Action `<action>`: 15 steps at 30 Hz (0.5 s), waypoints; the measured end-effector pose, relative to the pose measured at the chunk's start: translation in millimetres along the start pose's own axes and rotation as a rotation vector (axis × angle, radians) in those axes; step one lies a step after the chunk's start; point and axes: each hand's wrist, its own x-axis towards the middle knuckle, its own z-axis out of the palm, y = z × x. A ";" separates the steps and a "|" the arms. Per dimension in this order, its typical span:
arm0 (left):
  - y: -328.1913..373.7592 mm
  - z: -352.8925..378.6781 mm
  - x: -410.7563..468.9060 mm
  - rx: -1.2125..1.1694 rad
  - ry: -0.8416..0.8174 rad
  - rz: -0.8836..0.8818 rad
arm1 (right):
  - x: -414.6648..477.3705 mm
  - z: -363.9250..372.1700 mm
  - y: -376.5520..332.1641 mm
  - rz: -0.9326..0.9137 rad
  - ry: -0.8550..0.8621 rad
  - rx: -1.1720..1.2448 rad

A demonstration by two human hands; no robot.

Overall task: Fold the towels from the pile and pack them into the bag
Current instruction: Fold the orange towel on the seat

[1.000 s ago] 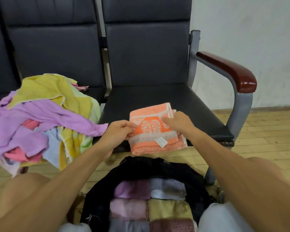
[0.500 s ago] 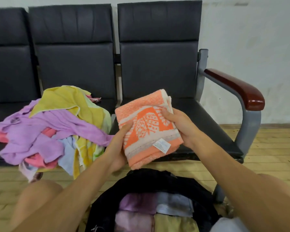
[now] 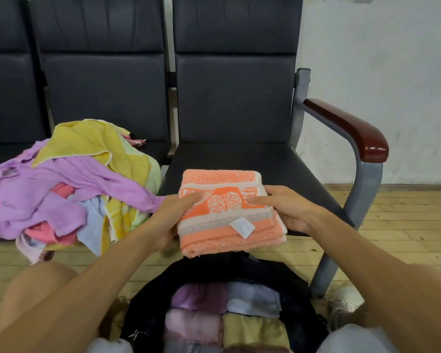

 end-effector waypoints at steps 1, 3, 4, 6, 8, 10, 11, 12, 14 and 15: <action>1.4 0.2 -0.9 -0.006 -0.048 -0.021 | -1.1 -4.5 1.2 0.012 -0.001 0.035; 3.9 0.0 -2.9 -0.010 -0.120 -0.016 | -3.7 -12.2 2.1 0.020 -0.007 0.082; 4.5 -0.2 -3.0 -0.020 -0.146 0.002 | -5.2 -15.0 2.5 0.014 -0.017 0.097; 3.8 -1.6 -1.4 -0.048 -0.182 0.054 | -7.0 -20.0 3.8 -0.003 -0.056 0.127; 2.9 -3.0 0.6 -0.090 -0.207 0.101 | -8.6 -24.6 5.4 -0.021 -0.090 0.166; 2.5 -3.4 3.1 -0.149 -0.268 0.126 | -11.8 -26.9 3.2 -0.053 -0.085 0.181; 3.6 -3.2 3.1 -0.187 -0.296 0.123 | -14.3 -26.8 1.1 -0.071 -0.072 0.186; 4.9 -3.4 2.5 -0.216 -0.313 0.113 | -16.8 -26.4 -1.4 -0.087 -0.058 0.198; 5.2 -6.0 3.2 -0.248 -0.316 0.093 | -21.7 -27.5 -5.6 -0.109 -0.053 0.267; 4.2 -8.3 4.8 -0.253 -0.315 0.085 | -22.1 -28.7 -6.2 -0.100 -0.049 0.322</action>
